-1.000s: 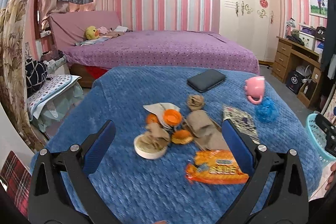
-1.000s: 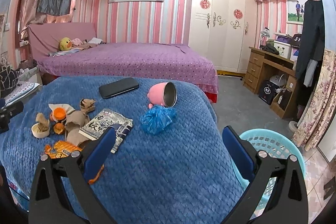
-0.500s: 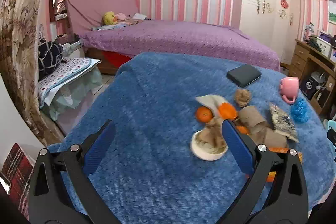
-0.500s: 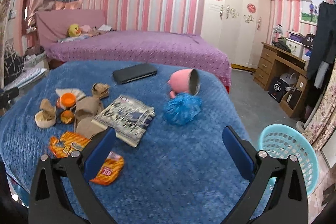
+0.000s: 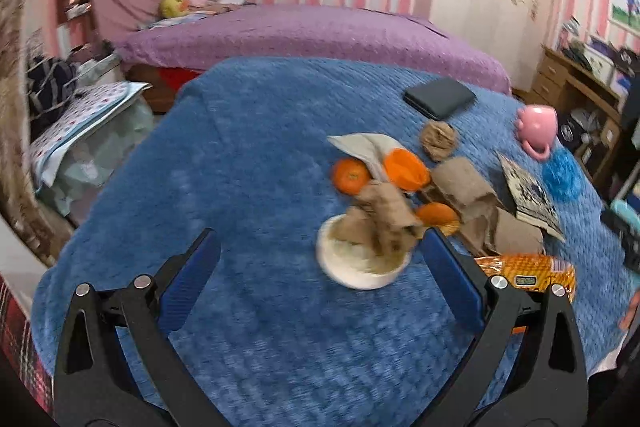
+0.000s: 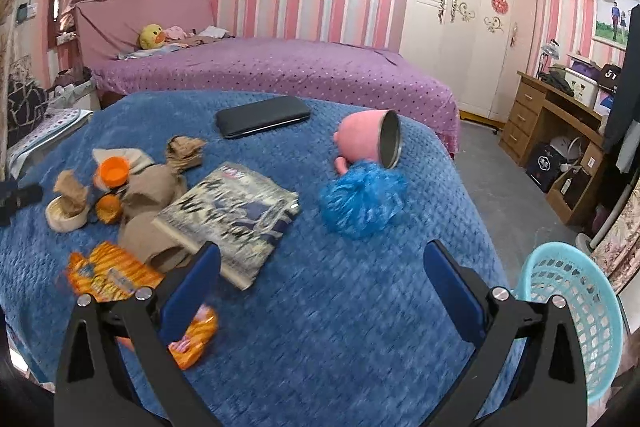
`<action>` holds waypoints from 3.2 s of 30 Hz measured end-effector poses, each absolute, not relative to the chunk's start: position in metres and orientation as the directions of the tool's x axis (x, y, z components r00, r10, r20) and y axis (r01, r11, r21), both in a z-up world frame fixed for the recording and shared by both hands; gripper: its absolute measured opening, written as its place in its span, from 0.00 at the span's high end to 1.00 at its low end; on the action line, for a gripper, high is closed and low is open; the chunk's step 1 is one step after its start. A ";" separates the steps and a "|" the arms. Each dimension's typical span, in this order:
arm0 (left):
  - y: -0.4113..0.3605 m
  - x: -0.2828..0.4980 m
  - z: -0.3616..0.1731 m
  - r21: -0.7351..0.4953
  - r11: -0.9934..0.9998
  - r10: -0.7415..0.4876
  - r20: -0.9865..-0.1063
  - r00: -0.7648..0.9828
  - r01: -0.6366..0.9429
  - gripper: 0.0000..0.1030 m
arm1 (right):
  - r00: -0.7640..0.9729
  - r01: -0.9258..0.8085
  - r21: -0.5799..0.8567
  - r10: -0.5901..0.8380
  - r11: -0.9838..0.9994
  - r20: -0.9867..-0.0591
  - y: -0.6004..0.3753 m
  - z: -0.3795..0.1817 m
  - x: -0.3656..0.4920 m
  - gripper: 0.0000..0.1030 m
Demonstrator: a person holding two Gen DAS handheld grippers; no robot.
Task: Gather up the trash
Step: 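Grasp the brown paper with the left tool while the right tool grasps the blue plastic bag, then carry the brown paper and blue bag over the light-blue basket with both tools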
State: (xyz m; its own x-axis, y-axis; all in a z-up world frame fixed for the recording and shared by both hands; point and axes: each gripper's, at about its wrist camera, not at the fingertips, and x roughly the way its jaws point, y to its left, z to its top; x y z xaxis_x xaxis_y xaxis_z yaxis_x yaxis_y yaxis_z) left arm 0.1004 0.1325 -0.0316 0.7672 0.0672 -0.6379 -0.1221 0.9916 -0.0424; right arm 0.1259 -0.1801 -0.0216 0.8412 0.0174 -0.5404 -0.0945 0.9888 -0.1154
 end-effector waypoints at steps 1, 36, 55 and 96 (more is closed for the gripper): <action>0.125 0.105 -0.033 -0.028 0.993 0.068 -0.638 0.767 -0.111 0.07 | 0.843 -0.085 -0.127 0.004 0.988 -0.537 -0.182 -0.020 0.131 0.04; 0.124 0.140 -0.020 -0.053 0.963 0.182 -0.602 0.777 -0.266 0.72 | 0.738 -0.153 -0.097 0.049 0.983 -0.673 -0.201 -0.064 0.250 0.57; 0.063 0.122 -0.008 -0.003 0.983 0.152 -0.557 0.816 -0.185 0.72 | 0.834 -0.116 -0.063 0.062 0.991 -0.549 -0.273 -0.011 0.157 0.73; -0.260 0.133 -0.008 -0.087 0.951 -0.295 -0.552 0.780 0.297 0.72 | 0.792 0.235 -0.031 -0.209 0.972 -0.573 -0.534 -0.027 0.085 0.73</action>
